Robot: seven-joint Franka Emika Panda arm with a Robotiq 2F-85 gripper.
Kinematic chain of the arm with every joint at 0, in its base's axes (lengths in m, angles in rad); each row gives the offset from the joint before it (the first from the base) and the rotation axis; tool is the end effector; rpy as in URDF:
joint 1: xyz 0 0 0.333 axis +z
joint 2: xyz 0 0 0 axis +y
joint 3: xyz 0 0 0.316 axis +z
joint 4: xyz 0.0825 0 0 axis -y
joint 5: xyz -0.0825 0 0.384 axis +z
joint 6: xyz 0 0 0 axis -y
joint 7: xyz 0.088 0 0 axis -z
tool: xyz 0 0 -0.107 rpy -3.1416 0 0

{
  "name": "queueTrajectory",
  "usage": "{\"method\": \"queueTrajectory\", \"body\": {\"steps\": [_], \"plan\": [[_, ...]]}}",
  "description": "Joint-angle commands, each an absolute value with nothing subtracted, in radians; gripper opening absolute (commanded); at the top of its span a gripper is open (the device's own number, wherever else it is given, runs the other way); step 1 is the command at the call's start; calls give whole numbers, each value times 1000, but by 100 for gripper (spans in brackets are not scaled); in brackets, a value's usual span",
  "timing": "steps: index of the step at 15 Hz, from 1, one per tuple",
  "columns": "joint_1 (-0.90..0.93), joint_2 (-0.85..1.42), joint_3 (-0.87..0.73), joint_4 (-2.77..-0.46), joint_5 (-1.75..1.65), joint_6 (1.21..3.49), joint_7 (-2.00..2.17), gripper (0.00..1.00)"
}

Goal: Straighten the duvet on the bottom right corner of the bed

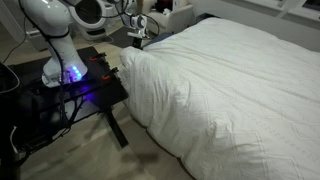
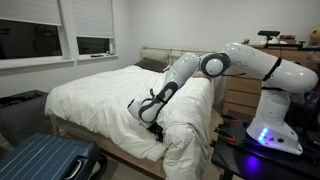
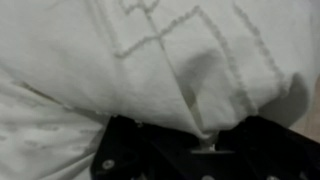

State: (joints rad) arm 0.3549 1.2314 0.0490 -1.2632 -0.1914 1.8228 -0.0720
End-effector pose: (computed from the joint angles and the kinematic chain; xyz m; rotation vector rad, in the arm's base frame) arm 0.5832 0.2285 -0.0340 2.6665 0.7836 -0.9261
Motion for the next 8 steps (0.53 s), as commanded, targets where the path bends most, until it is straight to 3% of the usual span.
{"method": "queueTrajectory", "body": {"steps": [1,8], "plan": [[343,1154,120,-1499,-159,1949,-98,0],[444,1218,212,-1653,-180,2307,18,0]]}}
